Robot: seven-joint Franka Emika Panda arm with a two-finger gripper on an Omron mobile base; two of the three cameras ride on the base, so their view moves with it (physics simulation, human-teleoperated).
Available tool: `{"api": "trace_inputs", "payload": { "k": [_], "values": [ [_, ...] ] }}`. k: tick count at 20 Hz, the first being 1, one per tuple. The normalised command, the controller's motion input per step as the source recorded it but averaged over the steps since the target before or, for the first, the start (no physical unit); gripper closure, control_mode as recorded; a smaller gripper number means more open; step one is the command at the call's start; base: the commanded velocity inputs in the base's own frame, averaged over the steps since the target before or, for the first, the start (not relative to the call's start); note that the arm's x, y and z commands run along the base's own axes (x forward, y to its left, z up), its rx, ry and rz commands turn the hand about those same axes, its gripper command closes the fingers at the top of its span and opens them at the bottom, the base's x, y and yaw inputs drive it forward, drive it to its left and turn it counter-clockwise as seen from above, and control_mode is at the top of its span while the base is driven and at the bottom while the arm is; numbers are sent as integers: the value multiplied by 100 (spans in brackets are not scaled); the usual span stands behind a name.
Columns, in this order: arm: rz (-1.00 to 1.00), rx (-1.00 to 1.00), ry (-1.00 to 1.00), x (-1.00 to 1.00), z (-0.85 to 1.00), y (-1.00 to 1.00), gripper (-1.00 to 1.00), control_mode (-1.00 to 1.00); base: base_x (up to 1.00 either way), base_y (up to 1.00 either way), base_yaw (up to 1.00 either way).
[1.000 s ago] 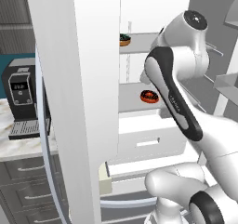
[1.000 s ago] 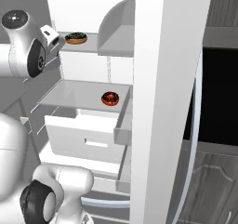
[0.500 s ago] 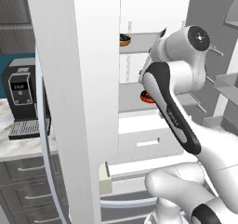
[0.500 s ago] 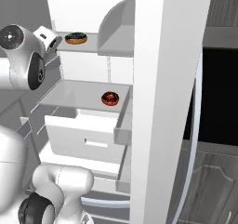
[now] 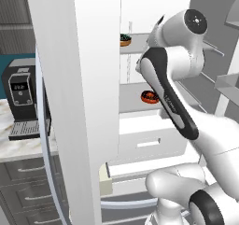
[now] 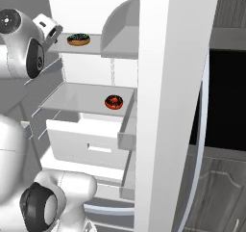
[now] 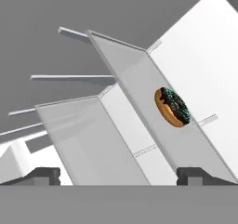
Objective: Take the donuts from the fridge and place them on the empty tray on the dining counter.
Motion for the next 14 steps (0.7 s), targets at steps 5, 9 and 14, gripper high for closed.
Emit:
{"api": "trace_inputs", "payload": {
  "k": [5,9,14],
  "values": [
    [0,3,2,63,0,0,-100,-100,0,0,0],
    [-2,3,9,65,-8,7,-100,-100,0,0,0],
    [-5,1,9,59,-15,19,-100,-100,0,0,0]
  ]
}}
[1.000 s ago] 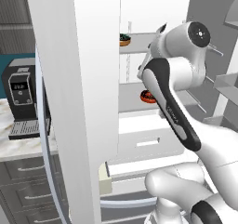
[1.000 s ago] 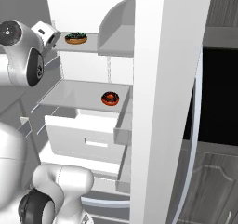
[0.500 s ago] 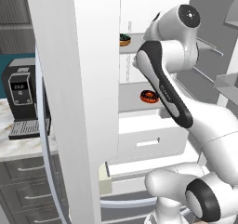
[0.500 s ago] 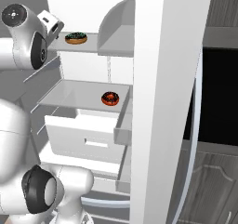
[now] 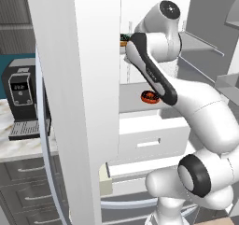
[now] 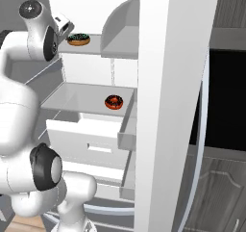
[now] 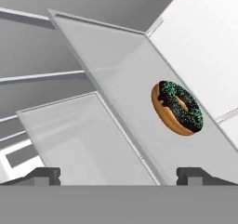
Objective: Take the donuts from the fridge and place them on the empty tray on the dining counter.
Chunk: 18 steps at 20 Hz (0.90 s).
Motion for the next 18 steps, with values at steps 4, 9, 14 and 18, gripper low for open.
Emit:
{"api": "trace_inputs", "payload": {
  "k": [4,9,14,18],
  "values": [
    [-9,0,6,46,0,31,-100,-100,0,0,0],
    [-19,4,1,32,0,9,-100,-100,0,0,0],
    [-21,13,0,18,-1,0,-100,-100,0,0,0],
    [-13,17,0,12,-8,5,-100,-100,0,0,0]
  ]
}}
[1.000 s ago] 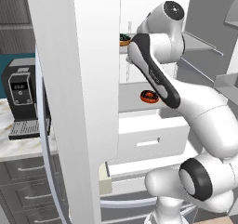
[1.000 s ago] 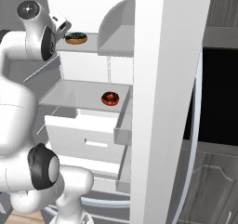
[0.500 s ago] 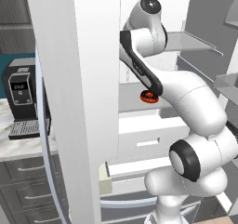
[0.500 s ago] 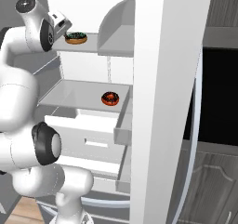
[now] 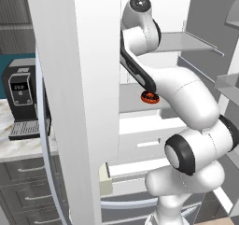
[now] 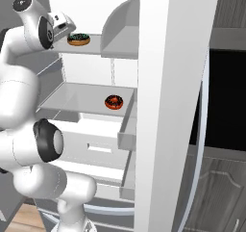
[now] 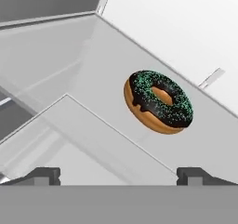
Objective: Take the donuts from the fridge and place them on the empty tray on the dining counter.
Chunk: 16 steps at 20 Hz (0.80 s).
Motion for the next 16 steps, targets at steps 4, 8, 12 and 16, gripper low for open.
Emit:
{"api": "trace_inputs", "payload": {
  "k": [4,8,12,16],
  "values": [
    [-1,16,0,18,0,4,-100,-100,0,0,0],
    [3,13,0,44,-3,0,-100,-100,0,0,0],
    [6,0,0,53,-10,1,-100,-100,0,0,0],
    [6,0,0,52,0,6,-100,-100,0,0,0]
  ]
}}
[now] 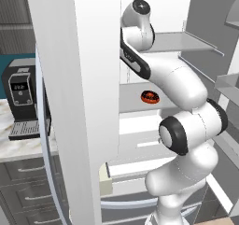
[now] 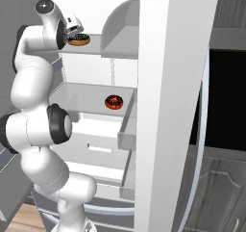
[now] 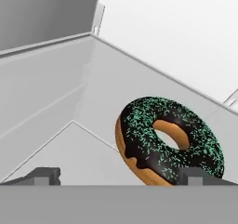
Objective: Take the donuts from the fridge and place them on the empty tray on the dining counter.
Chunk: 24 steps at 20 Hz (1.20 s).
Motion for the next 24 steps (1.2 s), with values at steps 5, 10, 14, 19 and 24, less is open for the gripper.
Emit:
{"api": "trace_inputs", "payload": {
  "k": [5,10,14,19,24],
  "values": [
    [3,0,0,28,0,11,-100,-100,0,0,0],
    [0,0,1,29,0,0,-100,-100,0,0,0],
    [0,0,2,43,-5,0,-100,-100,0,0,0],
    [0,0,2,41,-2,0,-100,-100,0,0,0],
    [0,0,9,15,-4,4,-100,-100,0,0,0]
  ]
}}
